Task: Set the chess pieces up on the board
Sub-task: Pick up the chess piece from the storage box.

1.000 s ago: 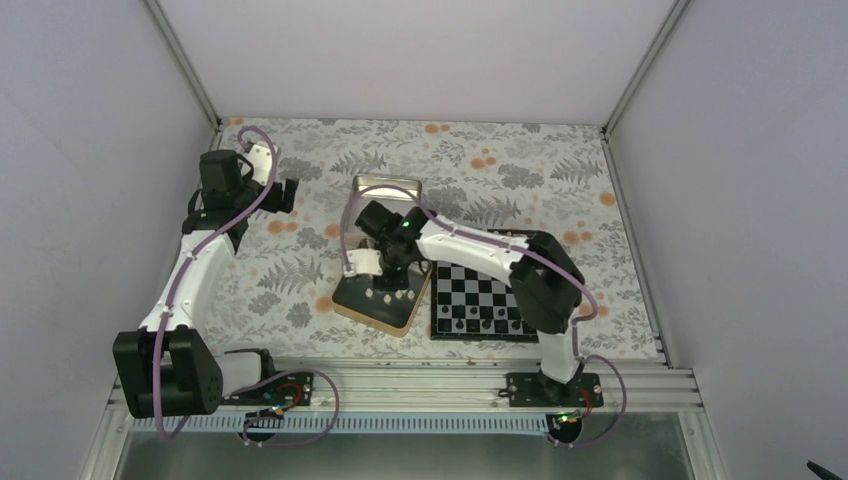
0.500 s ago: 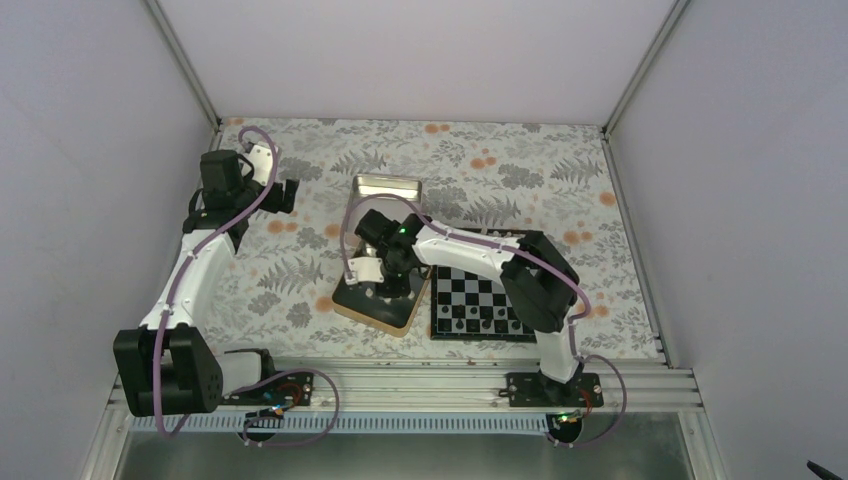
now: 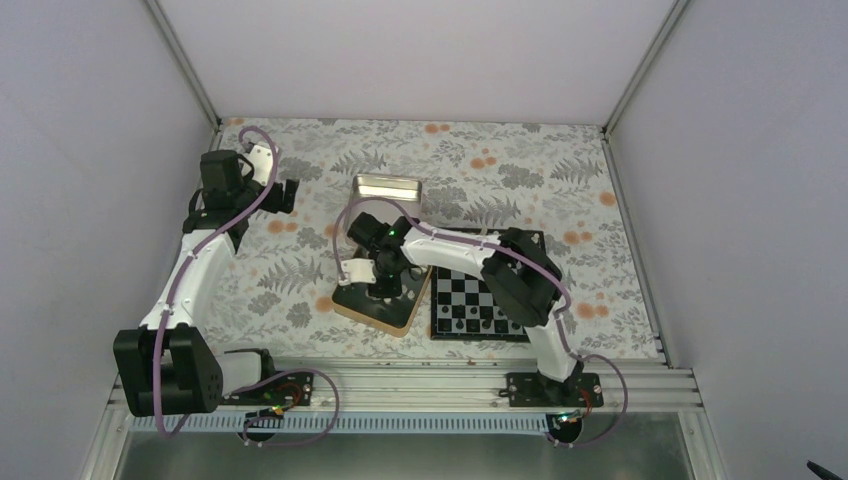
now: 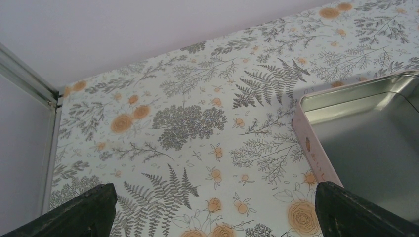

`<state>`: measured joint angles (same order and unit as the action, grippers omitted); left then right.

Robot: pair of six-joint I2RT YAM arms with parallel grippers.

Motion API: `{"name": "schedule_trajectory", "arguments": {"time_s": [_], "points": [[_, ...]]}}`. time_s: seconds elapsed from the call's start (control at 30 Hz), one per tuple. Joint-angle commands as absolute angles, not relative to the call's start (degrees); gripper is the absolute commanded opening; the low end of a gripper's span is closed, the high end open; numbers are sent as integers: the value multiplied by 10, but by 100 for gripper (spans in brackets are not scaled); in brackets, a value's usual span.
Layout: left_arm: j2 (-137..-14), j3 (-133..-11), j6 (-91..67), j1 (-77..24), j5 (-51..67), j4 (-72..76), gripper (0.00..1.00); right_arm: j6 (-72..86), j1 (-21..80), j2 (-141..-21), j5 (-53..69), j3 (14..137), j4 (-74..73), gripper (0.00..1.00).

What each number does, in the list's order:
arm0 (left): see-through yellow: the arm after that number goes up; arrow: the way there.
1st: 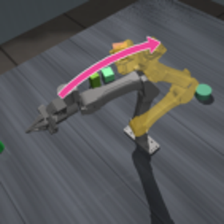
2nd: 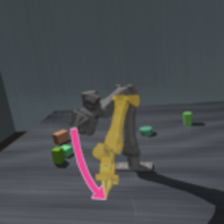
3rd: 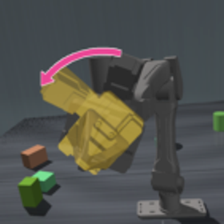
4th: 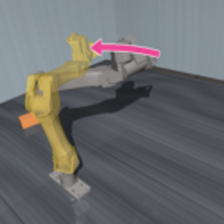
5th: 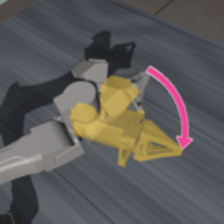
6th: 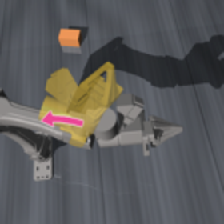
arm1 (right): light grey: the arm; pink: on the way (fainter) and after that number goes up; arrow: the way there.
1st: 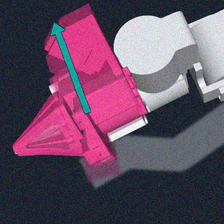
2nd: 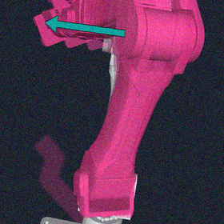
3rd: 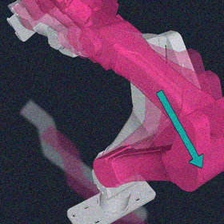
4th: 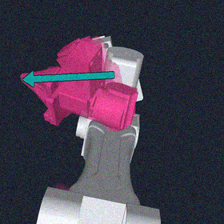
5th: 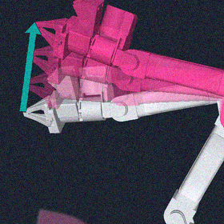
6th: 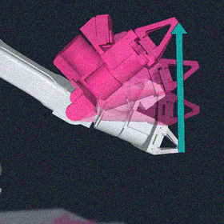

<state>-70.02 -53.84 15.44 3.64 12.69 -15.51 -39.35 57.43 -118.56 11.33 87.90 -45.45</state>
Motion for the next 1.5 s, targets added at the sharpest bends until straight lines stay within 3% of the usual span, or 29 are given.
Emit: {"name": "schedule_trajectory", "arguments": {"time_s": [0.0, 0.27, 0.67, 0.83, 0.9, 1.17, 1.47], "points": [[-696, -534, 156, 39, 135, -151, 100, -395, 580, -1202, 121, 901, -440, 33], [-695, -534, 156, 39, 135, -151, 100, -395, 579, -1214, 121, 925, -441, 31], [-696, -534, 158, 39, 139, -152, 100, -393, 581, -1234, 137, 943, -467, 20], [-697, -534, 158, 39, 139, -152, 100, -394, 581, -1227, 133, 942, -463, 5], [-697, -533, 158, 39, 138, -151, 100, -393, 581, -1217, 135, 940, -463, 4], [-700, -534, 158, 39, 133, -150, 100, -389, 566, -1126, 110, 905, -472, 4], [-699, -535, 157, 39, 130, -149, 100, -380, 452, -991, 106, 871, -497, 5]]}}
